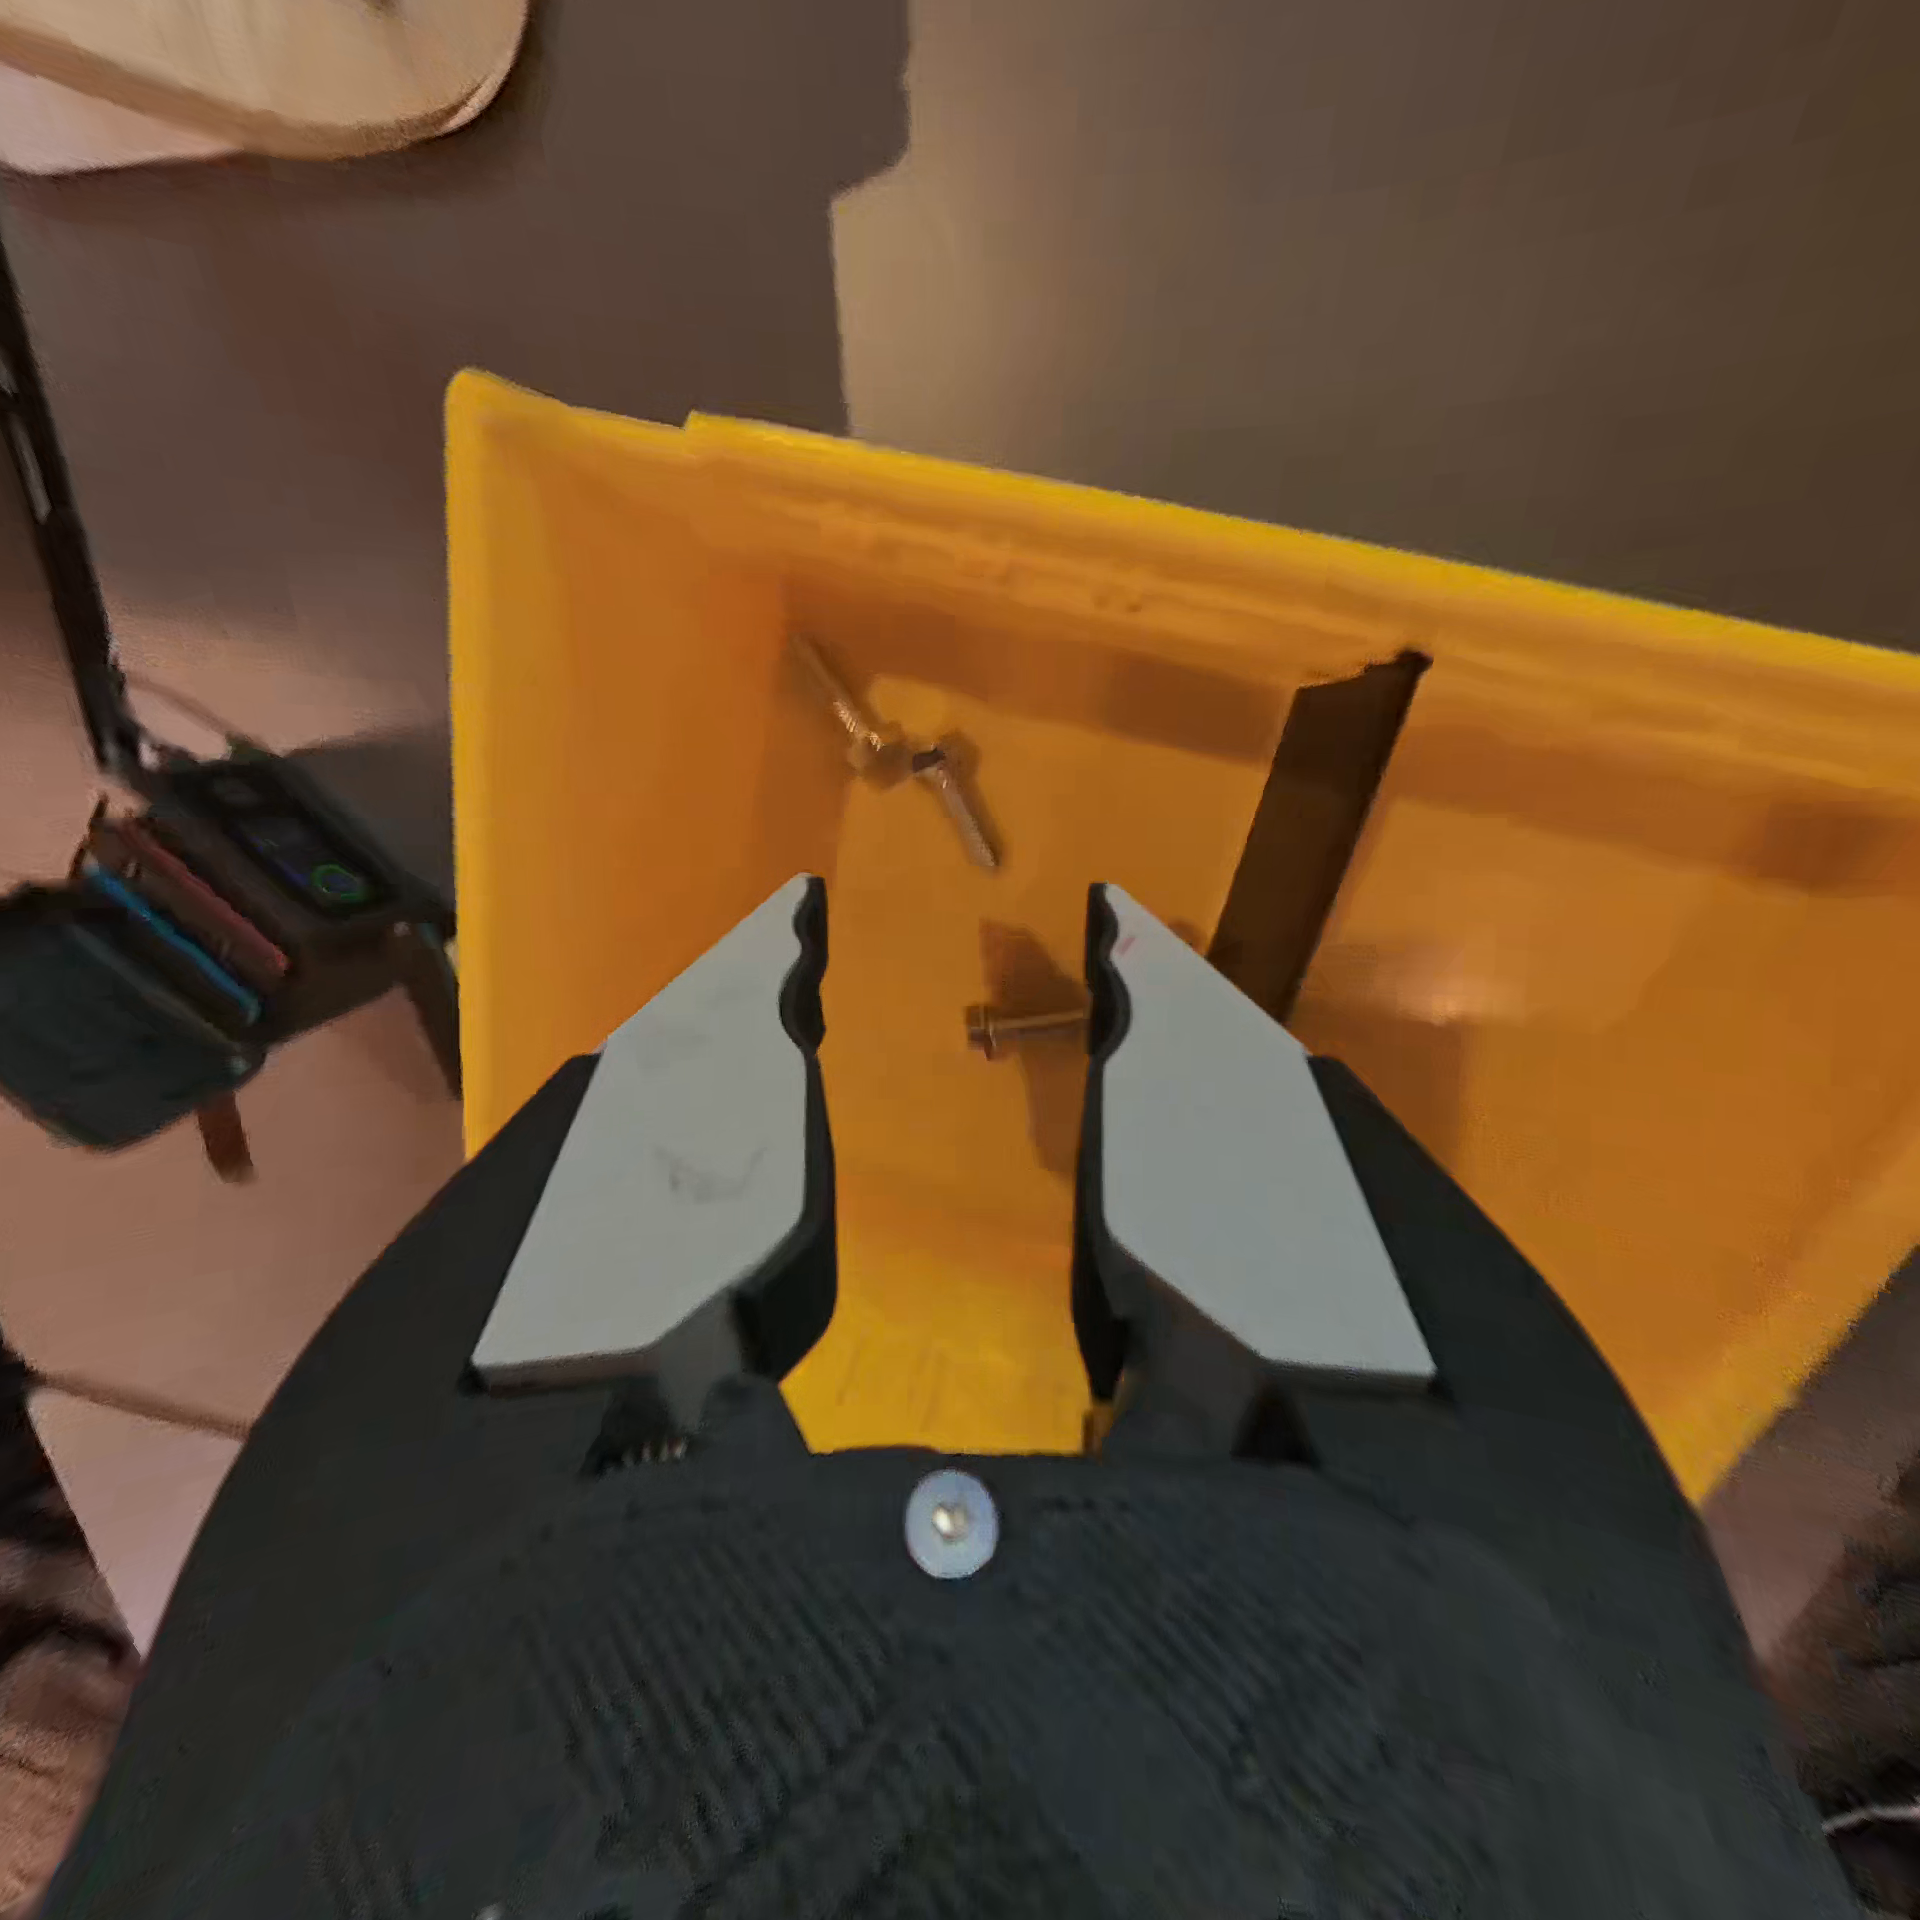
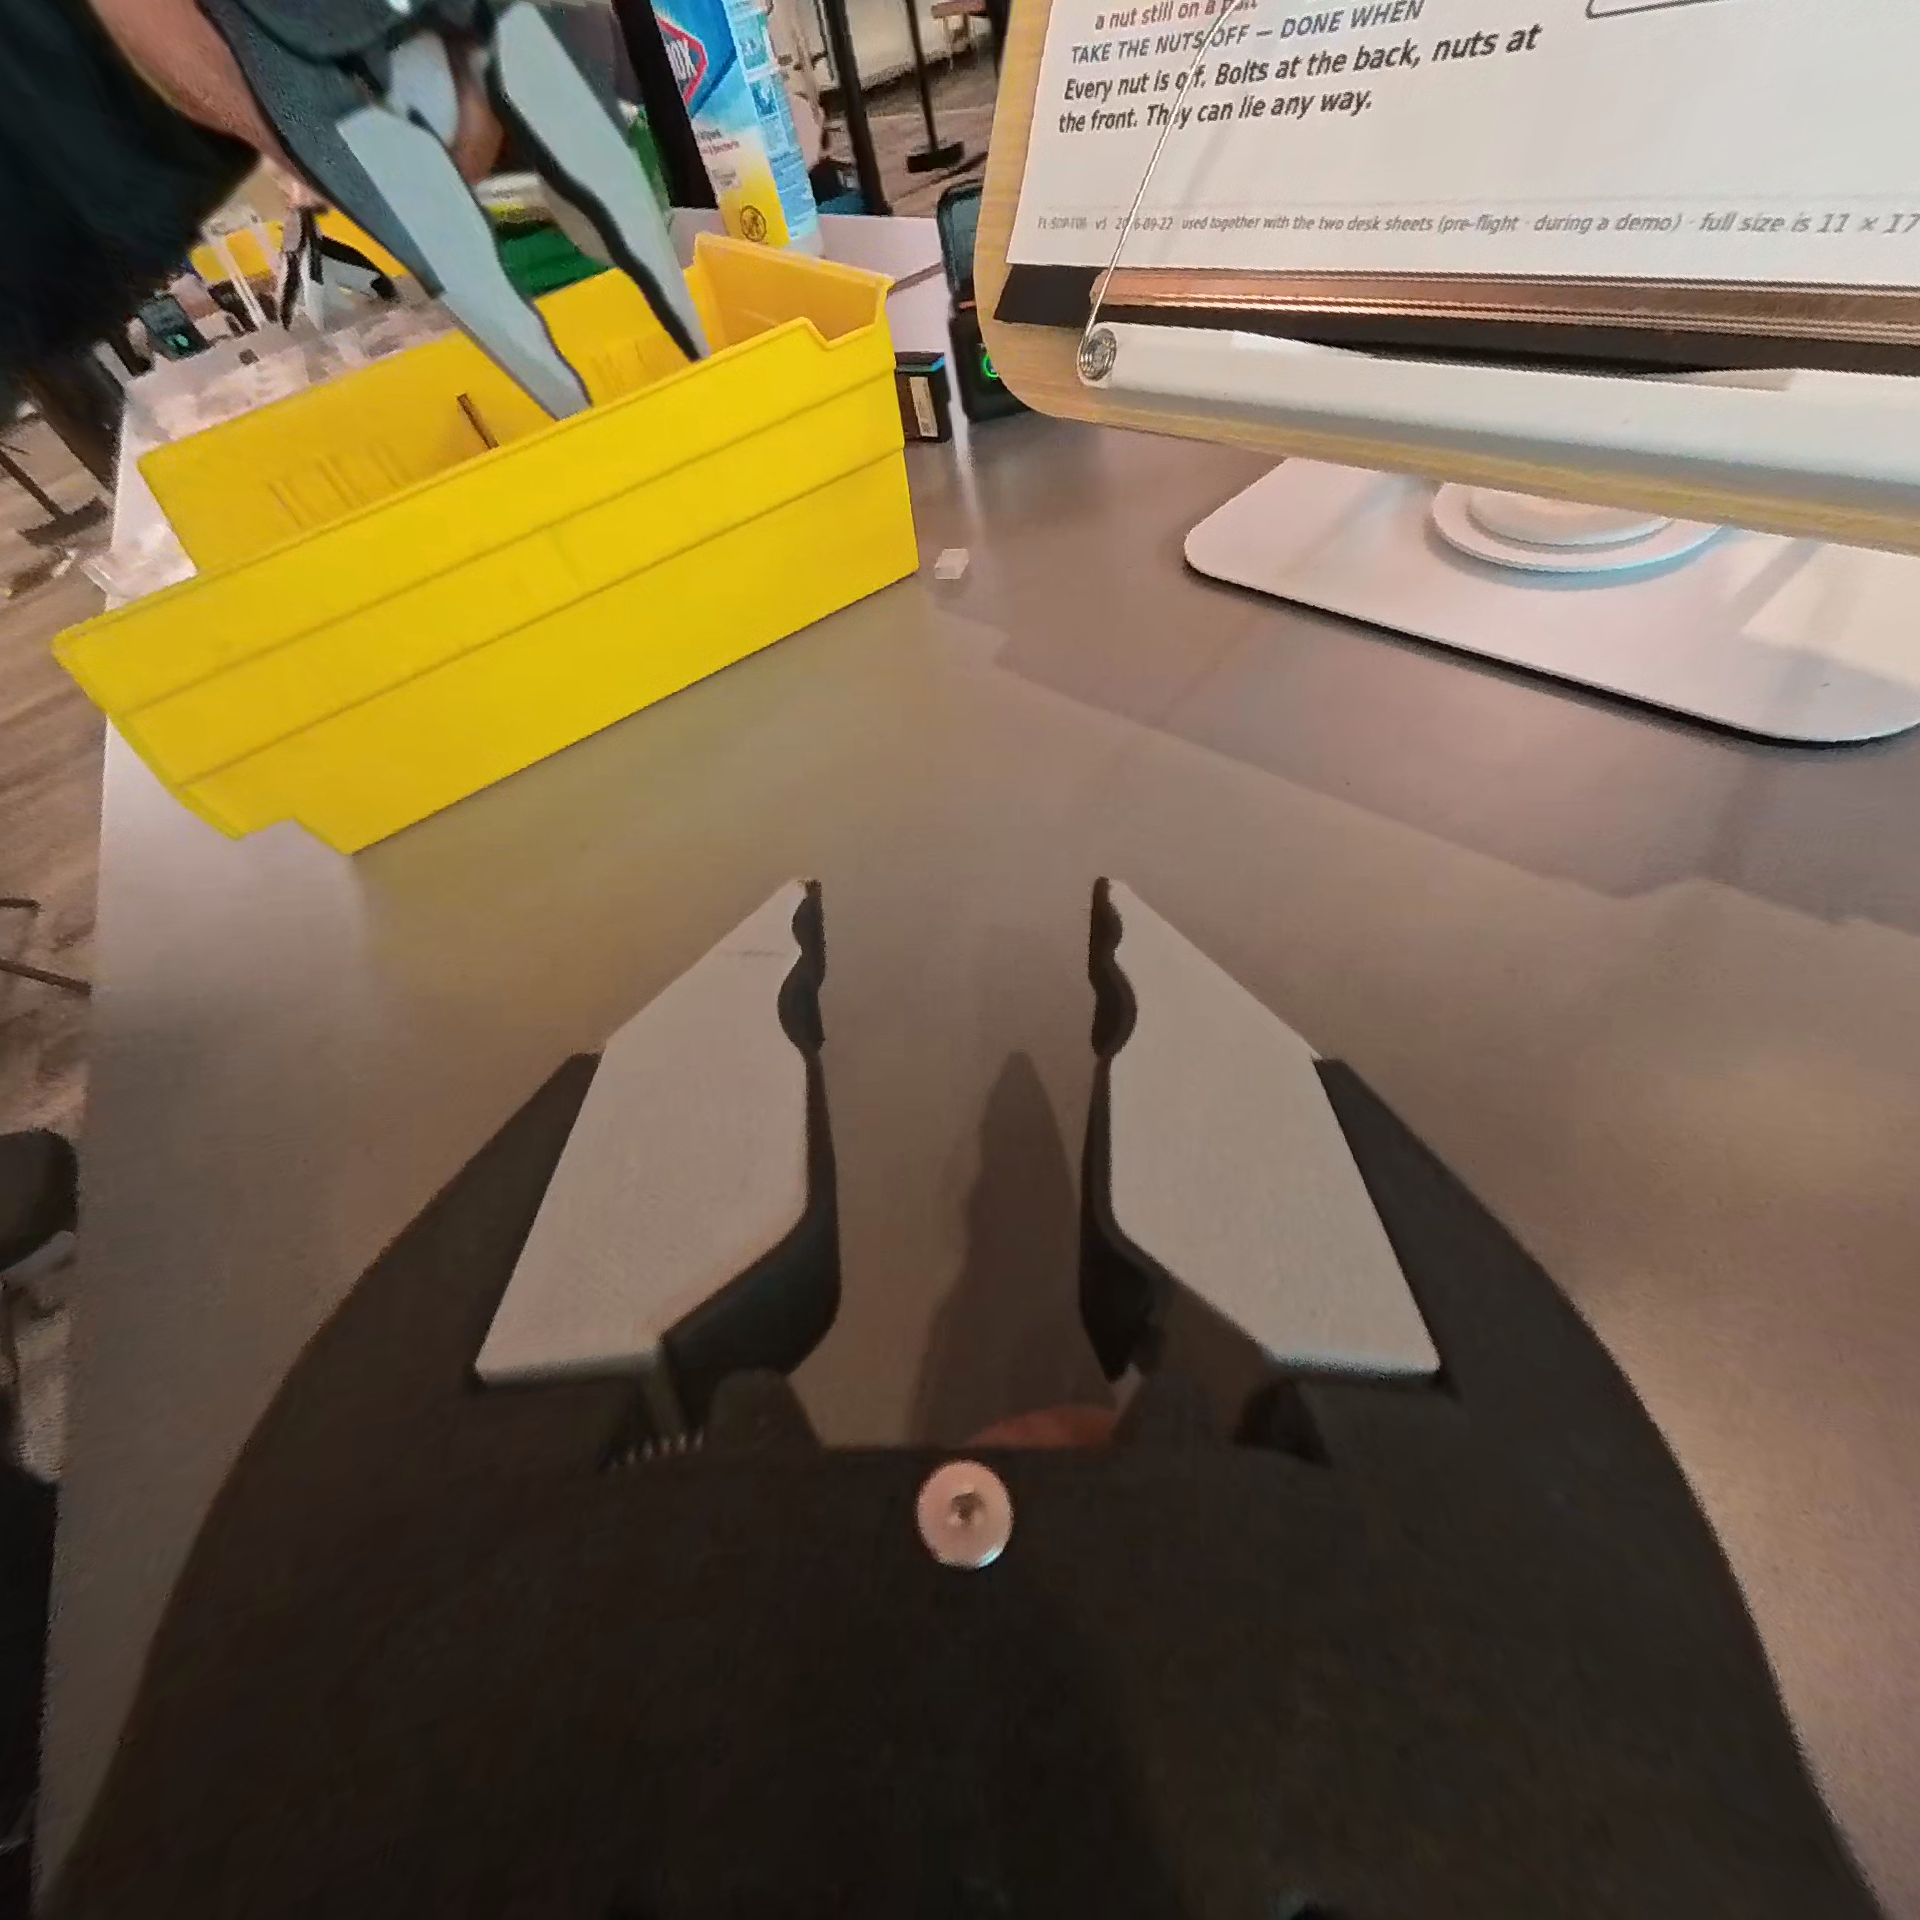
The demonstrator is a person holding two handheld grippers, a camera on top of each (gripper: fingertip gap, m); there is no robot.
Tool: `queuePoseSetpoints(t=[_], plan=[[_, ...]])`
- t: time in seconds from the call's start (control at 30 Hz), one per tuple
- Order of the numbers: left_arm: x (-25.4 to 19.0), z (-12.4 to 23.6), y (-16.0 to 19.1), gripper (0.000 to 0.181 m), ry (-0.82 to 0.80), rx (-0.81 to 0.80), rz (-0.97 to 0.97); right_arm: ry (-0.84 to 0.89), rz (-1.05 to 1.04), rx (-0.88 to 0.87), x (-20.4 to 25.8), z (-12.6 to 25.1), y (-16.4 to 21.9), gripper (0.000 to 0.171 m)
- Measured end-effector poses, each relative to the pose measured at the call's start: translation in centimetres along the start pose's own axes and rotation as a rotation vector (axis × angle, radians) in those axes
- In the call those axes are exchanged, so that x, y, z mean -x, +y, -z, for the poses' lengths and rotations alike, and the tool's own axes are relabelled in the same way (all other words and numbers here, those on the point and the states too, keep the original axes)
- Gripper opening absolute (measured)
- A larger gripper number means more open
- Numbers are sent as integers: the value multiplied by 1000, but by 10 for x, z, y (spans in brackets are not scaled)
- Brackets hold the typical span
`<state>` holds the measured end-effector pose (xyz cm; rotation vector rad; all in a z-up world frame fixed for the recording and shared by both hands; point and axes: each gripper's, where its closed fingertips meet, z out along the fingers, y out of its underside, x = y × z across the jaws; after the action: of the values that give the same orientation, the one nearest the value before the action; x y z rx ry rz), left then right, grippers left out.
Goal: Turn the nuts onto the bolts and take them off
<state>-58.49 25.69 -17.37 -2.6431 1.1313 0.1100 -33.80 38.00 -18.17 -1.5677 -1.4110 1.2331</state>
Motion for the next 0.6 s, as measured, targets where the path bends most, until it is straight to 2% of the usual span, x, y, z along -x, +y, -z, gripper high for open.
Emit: queuePoseSetpoints(t=[0.07,0.13,0.17,0.27,0.3,0.33,0.37,0.43,0.6], plan=[[-4,-16,-7,51,49,10,-41,2,-19,-2,-4,-1,-1,48],[2,-34,2,54,32,98,-42,5,-42,-4,-8,-1,-2,48],[3,-43,8,58,39,136,-15,3,-54,-6,-10,-2,-2,48],[-3,-62,23,57,125,212,139,-4,-85,-15,-14,-1,-4,47],[-11,-67,20,53,185,194,187,-7,-91,-18,-14,-1,-4,46],[-7,-69,13,46,164,147,234,-10,-96,-18,-14,-1,-4,47],[-8,-69,9,25,184,124,277,-13,-101,-15,-14,-1,-4,47],[-1,-71,11,8,166,130,360,-18,-101,-9,-14,-2,-3,47],[5,-70,17,8,161,116,458,-29,-73,-12,-8,-1,-3,45]])
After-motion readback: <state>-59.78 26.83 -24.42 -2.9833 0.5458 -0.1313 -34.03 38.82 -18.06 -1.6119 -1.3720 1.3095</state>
